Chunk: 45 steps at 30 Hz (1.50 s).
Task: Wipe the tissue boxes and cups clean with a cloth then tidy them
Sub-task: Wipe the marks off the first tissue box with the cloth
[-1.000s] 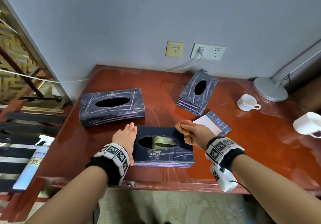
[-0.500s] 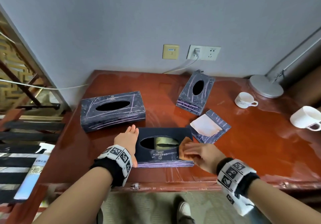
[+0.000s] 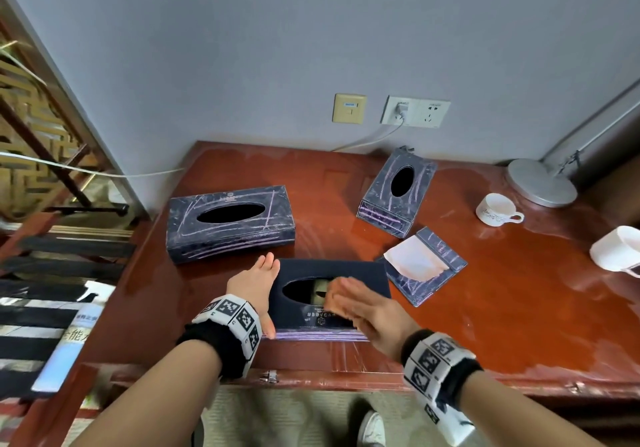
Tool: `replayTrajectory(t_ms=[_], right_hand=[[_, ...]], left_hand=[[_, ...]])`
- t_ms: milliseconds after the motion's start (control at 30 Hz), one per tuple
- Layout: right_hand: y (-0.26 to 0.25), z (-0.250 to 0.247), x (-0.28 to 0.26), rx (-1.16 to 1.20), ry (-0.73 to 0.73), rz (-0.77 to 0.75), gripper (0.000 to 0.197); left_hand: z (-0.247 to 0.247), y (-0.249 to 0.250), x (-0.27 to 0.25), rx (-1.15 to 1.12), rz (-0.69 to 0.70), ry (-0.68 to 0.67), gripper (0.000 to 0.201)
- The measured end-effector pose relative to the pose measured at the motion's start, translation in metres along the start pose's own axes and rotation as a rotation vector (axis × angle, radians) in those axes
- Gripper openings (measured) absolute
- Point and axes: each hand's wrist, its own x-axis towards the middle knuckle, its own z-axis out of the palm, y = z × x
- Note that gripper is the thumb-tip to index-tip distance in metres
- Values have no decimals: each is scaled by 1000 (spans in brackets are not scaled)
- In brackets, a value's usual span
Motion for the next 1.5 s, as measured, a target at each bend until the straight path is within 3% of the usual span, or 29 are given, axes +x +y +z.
replayTrajectory(t_ms=[67,200,300,367,433,500,633,800,867,1033,1067,1133,1233,1300,1367,1400,1500], right_hand=[[-2,6,8,7,40,45,51],[-43,53,16,26,-6,-106,60],[-57,56,16,57,-50,-215,46],[-47,38,20,102,-136,-227,48],[-33,20,29,70,-22,-216,54],[-24,17,36,91,50,-154,54],[-36,50,34,80,-83,-140,50],[-28,46,8,-29,-134,-409,45],[-14,35,-7,-105,-107,-437,44],[18,5,-49,-275,-93,-285,65],[24,0,-55,-272,-85,-280,61],[32,-11,-62,-251,-50,-256,50],[33,-18,-64,-195,70,-184,44],[27,-16,-59,-45,191,17,48],[17,-21,-47,138,336,336,52],[13,-24,-39,189,323,461,55],[4,-23,-23,186,-63,579,75]], left_hand=[[0,1,0,7,-8,-4,134],[3,2,3,12,-16,47,119],[3,2,3,-14,-14,83,103],[4,-1,4,-11,-6,49,120],[3,-2,4,-17,0,4,134],[3,-2,4,-19,-2,4,137],[6,-1,4,-9,-3,45,136],[11,-11,4,-85,47,76,134],[15,-14,1,-118,57,69,131],[31,-17,-11,-255,26,146,109],[40,-15,-17,-255,45,182,100],[68,-13,-28,-193,97,387,92],[93,-17,-43,-395,91,490,72],[94,-21,-42,-612,66,480,54],[90,-25,-37,-867,12,469,59],[86,-25,-35,-983,-27,446,67],[82,-25,-30,-1008,-101,277,85]])
